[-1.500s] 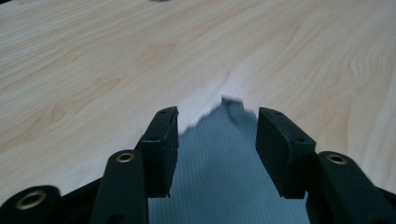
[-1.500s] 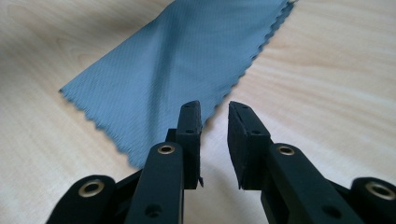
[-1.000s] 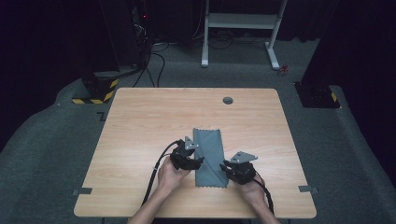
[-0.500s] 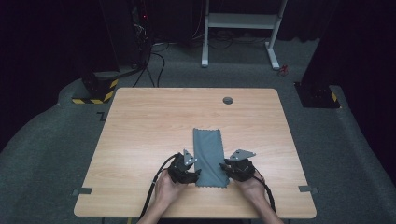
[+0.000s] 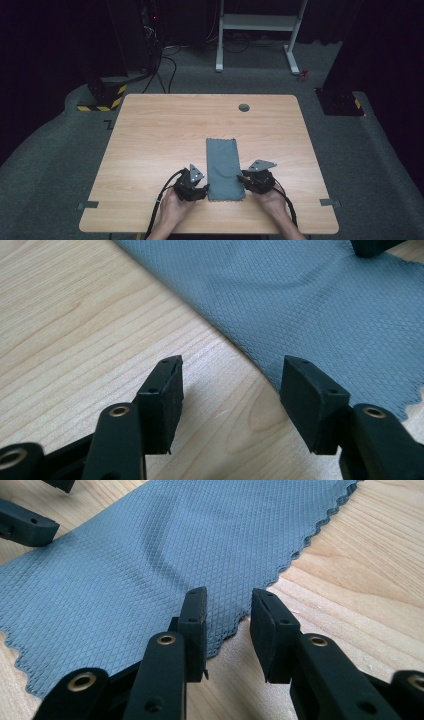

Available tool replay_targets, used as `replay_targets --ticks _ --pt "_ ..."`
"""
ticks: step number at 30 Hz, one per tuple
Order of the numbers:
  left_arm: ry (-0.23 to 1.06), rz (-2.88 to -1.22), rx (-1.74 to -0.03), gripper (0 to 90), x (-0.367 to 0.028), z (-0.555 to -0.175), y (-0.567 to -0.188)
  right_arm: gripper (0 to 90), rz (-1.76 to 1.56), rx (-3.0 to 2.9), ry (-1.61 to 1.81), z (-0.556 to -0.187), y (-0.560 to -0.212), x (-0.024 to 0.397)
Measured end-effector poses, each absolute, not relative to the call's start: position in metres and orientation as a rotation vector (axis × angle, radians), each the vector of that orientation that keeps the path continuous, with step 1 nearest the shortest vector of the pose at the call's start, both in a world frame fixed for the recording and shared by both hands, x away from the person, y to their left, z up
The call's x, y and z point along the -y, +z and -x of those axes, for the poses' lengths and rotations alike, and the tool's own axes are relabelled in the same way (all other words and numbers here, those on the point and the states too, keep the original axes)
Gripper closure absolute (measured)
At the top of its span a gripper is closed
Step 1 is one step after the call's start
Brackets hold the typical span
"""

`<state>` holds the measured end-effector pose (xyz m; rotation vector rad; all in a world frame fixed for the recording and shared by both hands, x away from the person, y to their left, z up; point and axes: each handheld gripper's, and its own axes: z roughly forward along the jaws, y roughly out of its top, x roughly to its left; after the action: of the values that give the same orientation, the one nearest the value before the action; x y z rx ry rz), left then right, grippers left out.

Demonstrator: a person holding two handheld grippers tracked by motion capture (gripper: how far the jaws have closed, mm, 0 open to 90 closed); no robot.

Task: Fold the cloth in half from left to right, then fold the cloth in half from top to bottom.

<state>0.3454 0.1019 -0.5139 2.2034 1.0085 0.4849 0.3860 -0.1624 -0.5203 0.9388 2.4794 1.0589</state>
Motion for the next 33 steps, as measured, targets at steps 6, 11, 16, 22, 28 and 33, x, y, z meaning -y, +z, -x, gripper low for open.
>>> replay_targets --ticks 6,11,16,22,28,33 --pt "0.507 -2.08 -0.974 42.3 -0.092 -0.356 -0.507 68.3 -0.94 -2.477 1.063 -0.386 -0.521 0.163" --pt "0.521 -2.131 -1.044 41.9 -0.08 -0.377 -0.519 68.0 -0.936 -2.478 1.065 -0.385 -0.521 0.163" --pt "0.518 -2.109 -1.073 41.8 -0.091 -0.376 -0.522 67.8 -0.927 -2.476 1.082 -0.386 -0.522 0.164" --pt "0.493 -2.083 -1.101 41.9 -0.1 -0.369 -0.523 67.8 -0.934 -2.472 1.078 -0.386 -0.522 0.164" --pt "0.432 -2.069 -1.059 38.6 -0.099 -0.356 -0.521 67.7 -0.94 -2.467 1.076 -0.385 -0.522 0.163" --pt "0.436 -2.118 -0.999 37.0 -0.094 -0.339 -0.522 67.5 -0.932 -2.473 1.073 -0.386 -0.522 0.164"
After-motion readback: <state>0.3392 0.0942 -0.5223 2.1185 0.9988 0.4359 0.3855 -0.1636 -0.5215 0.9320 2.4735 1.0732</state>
